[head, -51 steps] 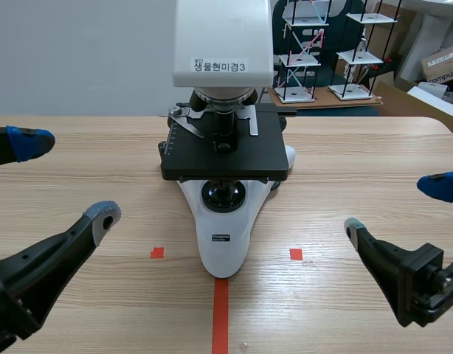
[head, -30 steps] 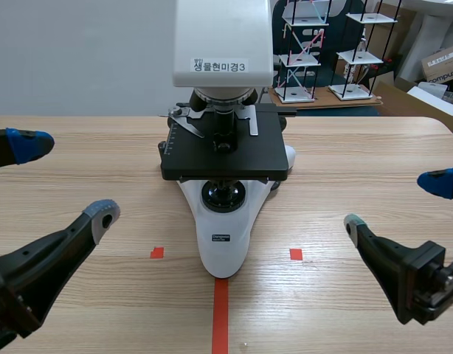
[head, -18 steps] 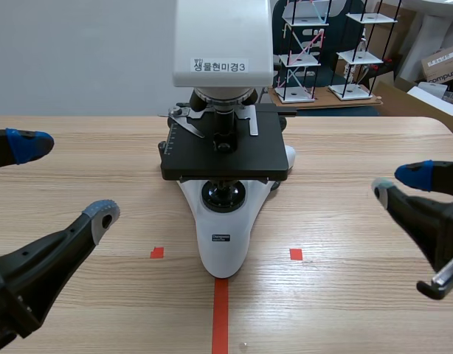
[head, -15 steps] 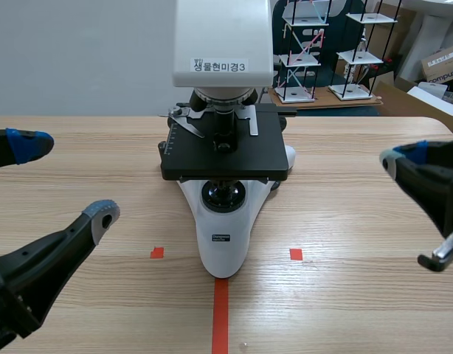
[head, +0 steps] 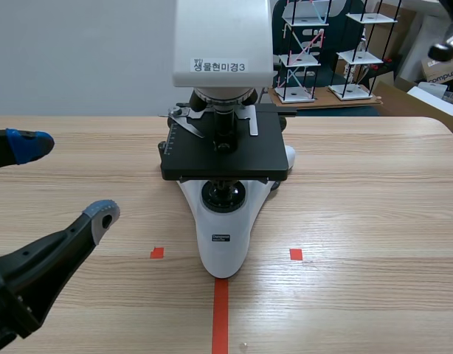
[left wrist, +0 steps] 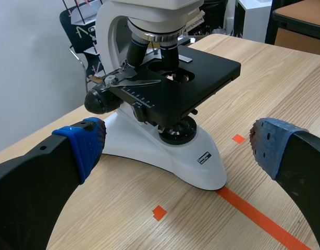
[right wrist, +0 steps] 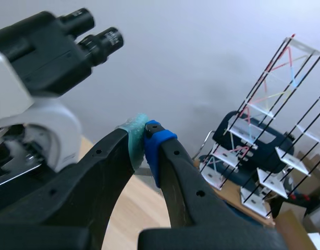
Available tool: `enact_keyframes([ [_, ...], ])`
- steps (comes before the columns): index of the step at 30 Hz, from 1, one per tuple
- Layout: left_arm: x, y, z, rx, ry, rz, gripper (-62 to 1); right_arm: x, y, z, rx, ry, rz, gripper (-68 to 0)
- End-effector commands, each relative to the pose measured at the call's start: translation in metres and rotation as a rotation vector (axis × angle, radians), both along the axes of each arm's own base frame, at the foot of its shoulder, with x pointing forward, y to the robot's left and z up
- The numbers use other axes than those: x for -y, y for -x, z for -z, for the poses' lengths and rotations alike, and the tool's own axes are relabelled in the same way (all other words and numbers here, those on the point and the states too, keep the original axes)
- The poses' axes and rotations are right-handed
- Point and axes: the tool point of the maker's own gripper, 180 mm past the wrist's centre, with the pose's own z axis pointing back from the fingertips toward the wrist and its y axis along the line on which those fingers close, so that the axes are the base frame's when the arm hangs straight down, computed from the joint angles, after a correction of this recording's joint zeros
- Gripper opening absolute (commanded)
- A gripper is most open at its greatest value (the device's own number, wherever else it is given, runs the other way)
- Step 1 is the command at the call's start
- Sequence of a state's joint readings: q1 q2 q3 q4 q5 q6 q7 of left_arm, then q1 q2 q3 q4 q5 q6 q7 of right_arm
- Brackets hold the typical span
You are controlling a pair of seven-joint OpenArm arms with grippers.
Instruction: Point at the eyepiece
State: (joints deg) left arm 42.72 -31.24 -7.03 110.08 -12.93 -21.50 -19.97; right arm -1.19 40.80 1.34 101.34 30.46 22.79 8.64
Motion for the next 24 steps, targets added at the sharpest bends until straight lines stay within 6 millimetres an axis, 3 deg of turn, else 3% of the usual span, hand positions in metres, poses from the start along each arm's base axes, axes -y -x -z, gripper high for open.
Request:
enact_keyframes([
  [1, 0.001, 0.001, -0.005, 0.011, 0.029, -0.005, -2.8, -0.005, -0.009, -0.010, 0.022, 0.002, -0.018, -66.9],
  [13, 0.001, 0.001, -0.005, 0.011, 0.029, -0.005, -2.8, -0.026, -0.077, -0.033, 0.043, 0.014, -0.066, -66.9],
  [18, 0.001, 0.001, -0.005, 0.011, 0.029, -0.005, -2.8, -0.035, -0.083, -0.041, 0.060, 0.004, -0.091, -66.9],
  [24, 0.001, 0.001, -0.005, 0.011, 0.029, -0.005, -2.8, -0.054, -0.078, -0.045, 0.056, 0.008, -0.178, -66.9],
])
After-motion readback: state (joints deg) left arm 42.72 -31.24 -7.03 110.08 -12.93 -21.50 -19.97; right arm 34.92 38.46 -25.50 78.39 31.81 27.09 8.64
